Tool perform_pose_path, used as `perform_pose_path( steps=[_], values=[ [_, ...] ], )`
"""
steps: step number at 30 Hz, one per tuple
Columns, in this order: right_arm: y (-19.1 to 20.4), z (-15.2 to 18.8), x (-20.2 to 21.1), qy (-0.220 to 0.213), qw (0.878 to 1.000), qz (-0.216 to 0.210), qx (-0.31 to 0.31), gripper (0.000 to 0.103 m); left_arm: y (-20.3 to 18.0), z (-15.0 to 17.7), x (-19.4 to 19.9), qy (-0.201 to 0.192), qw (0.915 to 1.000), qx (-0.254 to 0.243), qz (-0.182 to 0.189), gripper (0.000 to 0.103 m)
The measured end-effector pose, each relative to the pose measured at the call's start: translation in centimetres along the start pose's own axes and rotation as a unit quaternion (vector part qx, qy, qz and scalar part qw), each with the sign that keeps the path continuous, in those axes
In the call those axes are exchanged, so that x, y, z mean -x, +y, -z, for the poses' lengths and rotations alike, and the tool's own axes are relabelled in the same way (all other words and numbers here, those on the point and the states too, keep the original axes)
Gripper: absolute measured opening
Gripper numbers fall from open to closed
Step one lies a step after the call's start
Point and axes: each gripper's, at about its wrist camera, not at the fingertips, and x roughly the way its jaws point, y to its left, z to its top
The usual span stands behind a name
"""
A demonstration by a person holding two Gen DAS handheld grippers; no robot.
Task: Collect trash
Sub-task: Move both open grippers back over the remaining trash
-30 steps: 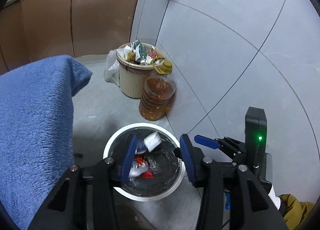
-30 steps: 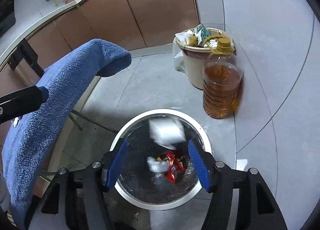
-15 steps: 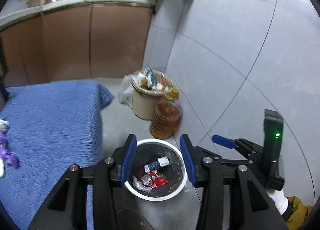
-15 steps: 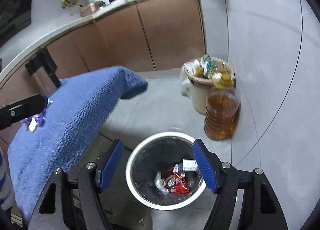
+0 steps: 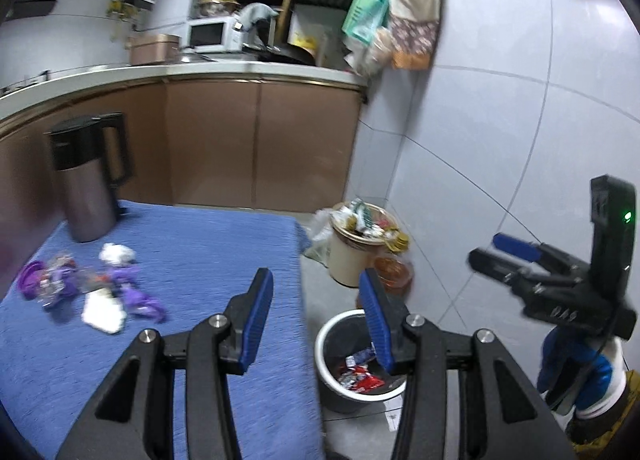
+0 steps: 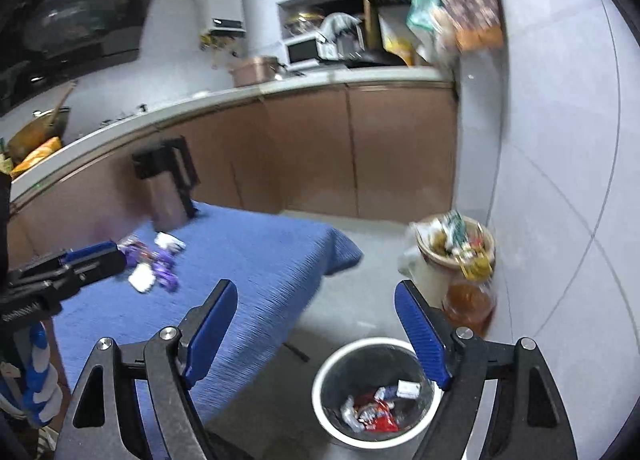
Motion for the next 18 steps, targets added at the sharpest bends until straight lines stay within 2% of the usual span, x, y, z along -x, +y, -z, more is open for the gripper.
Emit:
perform_pose_path(
  steps=[7, 12, 18],
  values=[
    [4.9, -2.3, 2.1, -0.025, 0.999, -0.032, 0.031, 0.082, 5.7, 0.9, 6.4, -0.038, 0.9978, 0.029, -0.046, 0.053],
    [8.2, -3.4, 2.4, -0.04, 0.997, -0.054, 0.049, 0.095, 10.1, 1.9, 9.7, -0.058, 0.9927, 0.045, -0.096, 0.057],
    [11.6, -4.3, 0.0, -0.031, 0.994, -0.083, 0.063, 0.097, 15.2, 3.2, 10.4, -0.044, 0.9878, 0.066, -0.134, 0.058]
  ],
)
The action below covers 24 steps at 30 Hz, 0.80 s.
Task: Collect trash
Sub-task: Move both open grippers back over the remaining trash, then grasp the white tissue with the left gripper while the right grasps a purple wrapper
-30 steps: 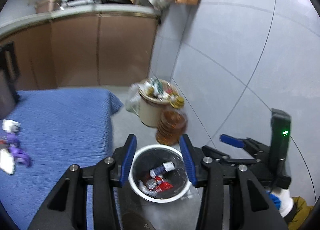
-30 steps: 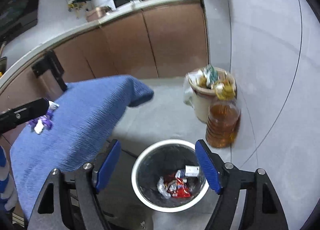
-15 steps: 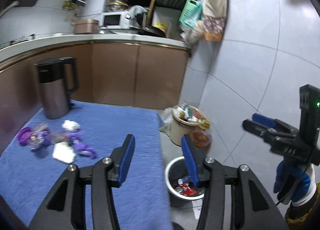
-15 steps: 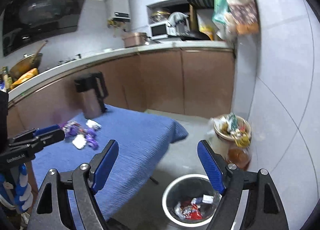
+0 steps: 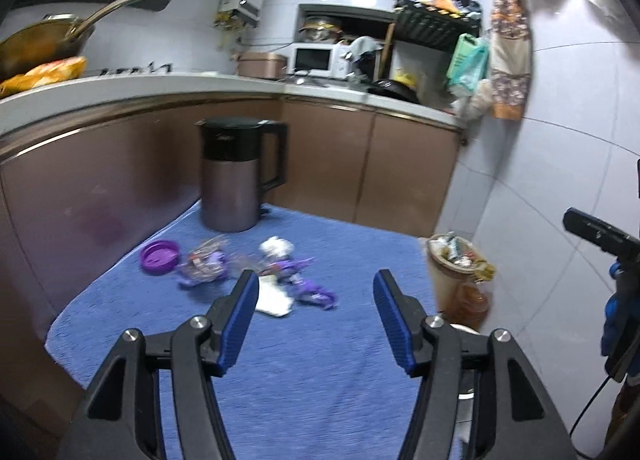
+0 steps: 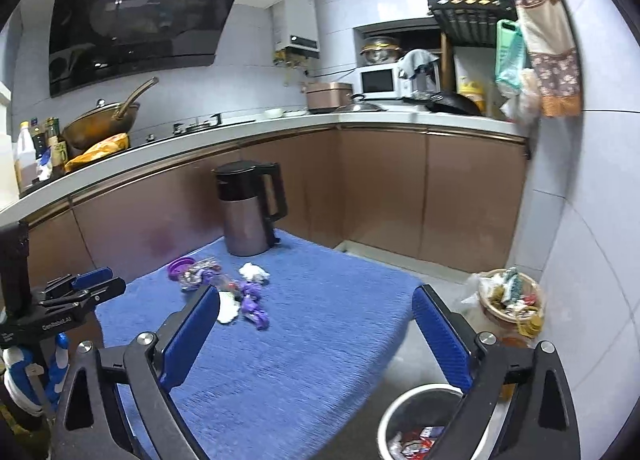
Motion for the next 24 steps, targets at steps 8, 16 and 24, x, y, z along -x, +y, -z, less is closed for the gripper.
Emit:
perform_pose_path(
  steps=[8, 16, 24],
  values=[
    [1.6, 0.4, -7.1, 0.039, 0.999, -0.021, 0.008, 0.097, 4.3, 2.0, -5.4, 0.056, 0.998, 0.019, -0.021, 0.058],
    [2.9, 2.6, -17.2, 0.125, 0.989, -0.079, 0.026, 0.079, 5.8, 4.0, -15.6, 0.143, 0.9895, 0.02, -0.009, 0.057],
    [4.2, 5.0, -26.4, 0.197, 0.969, -0.146, 0.025, 0.062, 7.3, 4.6, -23.8, 0.197, 0.9803, 0.013, -0.003, 0.057]
  ],
)
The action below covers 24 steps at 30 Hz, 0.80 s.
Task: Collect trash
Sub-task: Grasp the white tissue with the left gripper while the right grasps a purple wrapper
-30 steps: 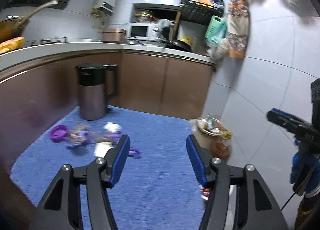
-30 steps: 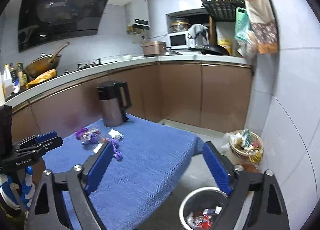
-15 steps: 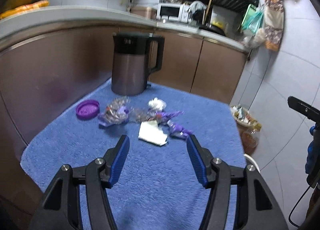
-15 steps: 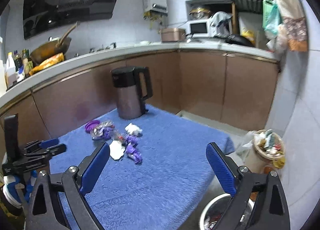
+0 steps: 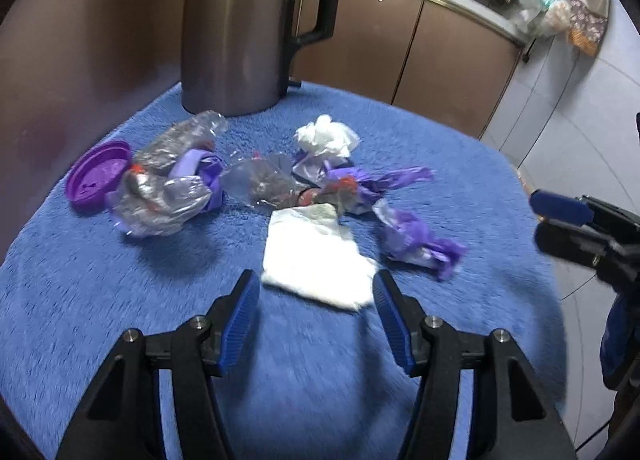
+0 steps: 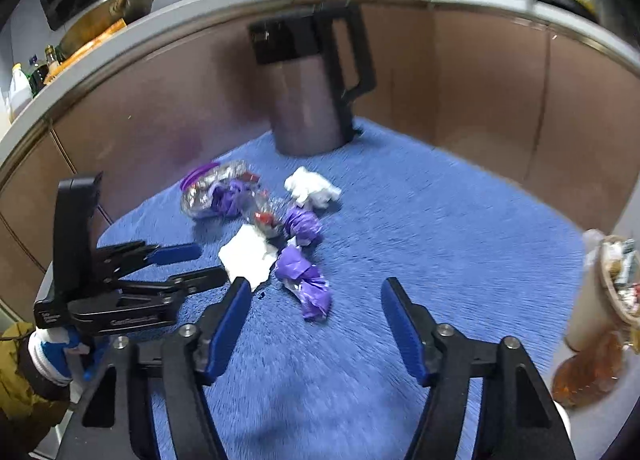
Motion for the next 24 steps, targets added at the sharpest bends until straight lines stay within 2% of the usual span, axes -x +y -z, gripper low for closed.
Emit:
perform_pose_path(
  steps=[3, 4, 9, 13, 19, 24],
  values=[
    [-0.2, -0.2, -2.8, 0.019, 1.0, -0.02, 0.0, 0.059, 0.2, -0.3, -1.8, 0.013, 0.9999, -0.007, 0.0, 0.055],
    [-0.3, -0.2, -3.7, 0.026, 0.999, -0.029, -0.001, 0.056, 0.1, -0.3, -2.3, 0.018, 0.9998, -0.011, 0.0, 0.051],
    [-0.6, -0.1, -7.0, 0.054, 0.997, -0.05, 0.001, 0.048, 0.1, -0.1, -2.6, 0.018, 0.9997, -0.019, 0.002, 0.041],
    [-0.6, 0.1, -8.4, 0.068, 0.996, -0.06, 0.002, 0.034, 0.3, -0.2, -2.4, 0.015, 0.9997, -0.017, 0.002, 0.031],
    [-0.5, 0.5, -8.1, 0.067, 0.996, -0.063, 0.004, 0.029, -0.3, 0.1, -1.7, 0.01, 0.9997, -0.021, -0.003, 0.021],
    [0.5, 1.2, -5.6, 0.058, 0.997, -0.058, 0.014, 0.029, -0.3, 0.7, 0.1, 0.003, 1.0, -0.006, 0.001, 0.015]
  ],
)
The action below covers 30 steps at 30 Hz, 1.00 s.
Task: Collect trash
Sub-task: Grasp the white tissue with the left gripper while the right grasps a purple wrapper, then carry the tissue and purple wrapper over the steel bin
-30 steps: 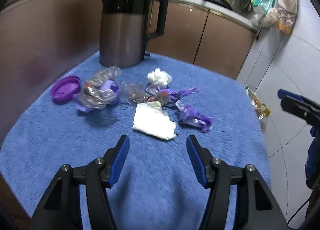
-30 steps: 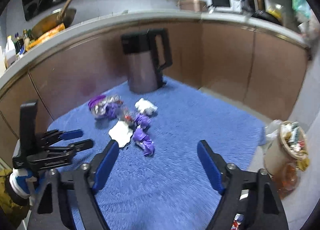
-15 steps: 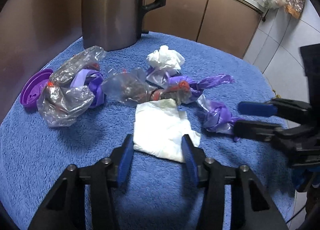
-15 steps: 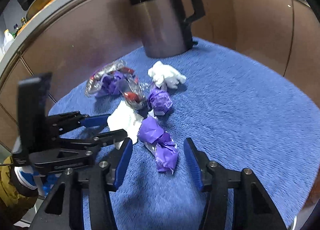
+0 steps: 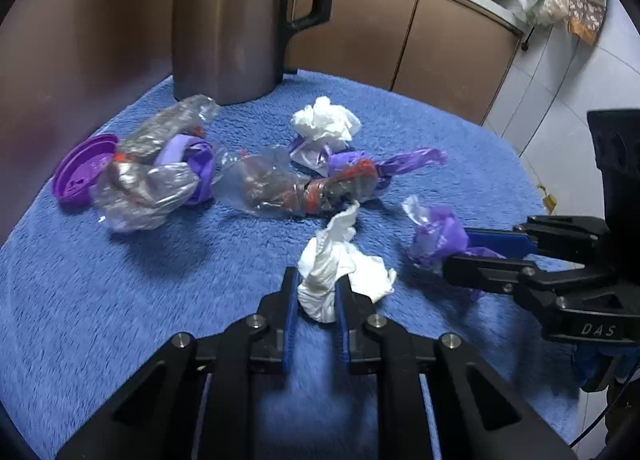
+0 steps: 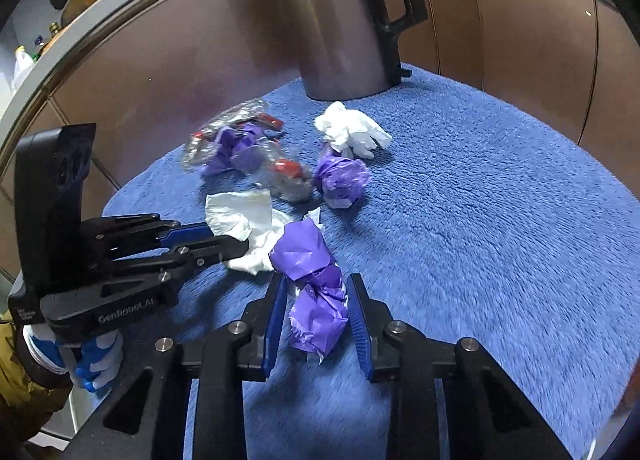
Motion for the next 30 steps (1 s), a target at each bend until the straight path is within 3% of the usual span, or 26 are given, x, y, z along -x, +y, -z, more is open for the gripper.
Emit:
perform_pose_path(
  steps=[8, 20, 30],
  values=[
    [2.9, 1.5, 5.7, -0.037, 0.999, 0.008, 0.004, 0.029, -1.1, 1.3, 7.1, -0.045, 0.999, 0.0, -0.007, 0.015],
    [7.1, 4.6, 17.5, -0.127, 0.991, 0.039, 0.019, 0.029, -3.2, 3.1, 18.7, -0.127, 0.9915, -0.002, -0.027, 0.015],
    [6.5, 9.0, 25.8, -0.183, 0.98, 0.082, 0.002, 0.029, -8.6, 3.3, 23.1, -0.164, 0.9862, -0.025, -0.004, 0.015]
  ],
)
